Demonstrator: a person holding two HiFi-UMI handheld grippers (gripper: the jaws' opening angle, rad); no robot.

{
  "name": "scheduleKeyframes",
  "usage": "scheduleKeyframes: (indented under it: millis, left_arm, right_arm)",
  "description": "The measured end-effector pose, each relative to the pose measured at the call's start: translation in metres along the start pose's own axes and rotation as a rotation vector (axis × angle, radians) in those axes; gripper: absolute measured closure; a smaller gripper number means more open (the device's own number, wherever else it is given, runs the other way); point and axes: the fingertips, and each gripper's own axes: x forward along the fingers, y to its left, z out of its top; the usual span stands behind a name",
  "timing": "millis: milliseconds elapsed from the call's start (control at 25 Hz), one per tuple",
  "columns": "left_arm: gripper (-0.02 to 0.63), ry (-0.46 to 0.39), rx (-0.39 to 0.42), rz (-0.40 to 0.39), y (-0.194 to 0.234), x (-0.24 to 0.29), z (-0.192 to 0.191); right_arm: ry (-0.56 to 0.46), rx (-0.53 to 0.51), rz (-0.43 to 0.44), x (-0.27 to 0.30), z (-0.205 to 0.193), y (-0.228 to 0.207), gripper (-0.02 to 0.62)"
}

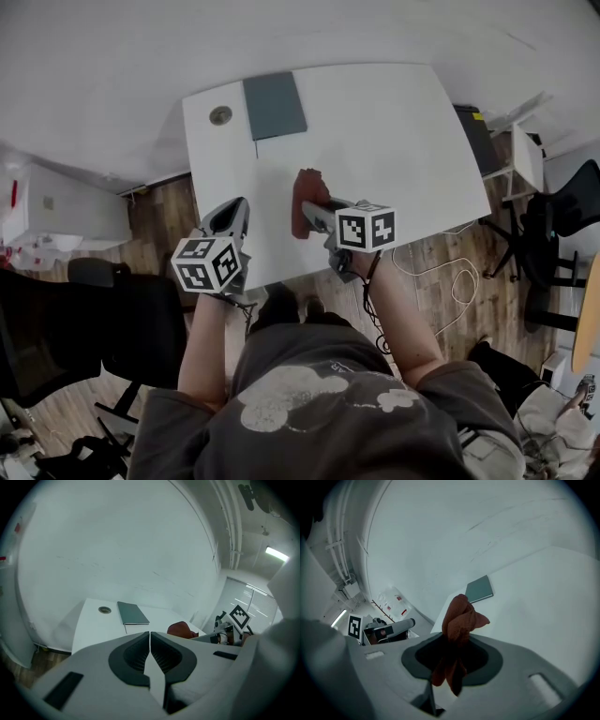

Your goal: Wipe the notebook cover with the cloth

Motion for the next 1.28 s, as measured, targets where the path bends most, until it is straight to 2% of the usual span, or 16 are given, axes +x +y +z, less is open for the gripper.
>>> scheduleKeyframes:
  millis: [480, 720, 880, 1280]
  left_arm:
    - [0.605, -0.074, 0.026, 0.043, -0.082, -0.053, -0.02]
    - [0.606, -0.09, 0.022, 0.079, -0.117, -0.075, -0.043]
    - [0.606, -0.09, 0.016, 0.093, -0.129, -0.088, -0.061]
    - [0.606, -0.094, -0.015, 0.098, -0.133, -0.097, -0.073]
  right_arm:
    - [-0.062, -0.065, 0.066, -0.089, -0.025, 0.021, 0.486]
    - [-0.078, -0.115, 0.091, -0.123, -0.047, 0.017, 0.486]
    - [-0.084, -0.134, 0.123, -0.129, -0.061, 0.024, 0.486]
    - [-0.071, -0.127, 0.113, -0.134, -0.074, 0.024, 0.486]
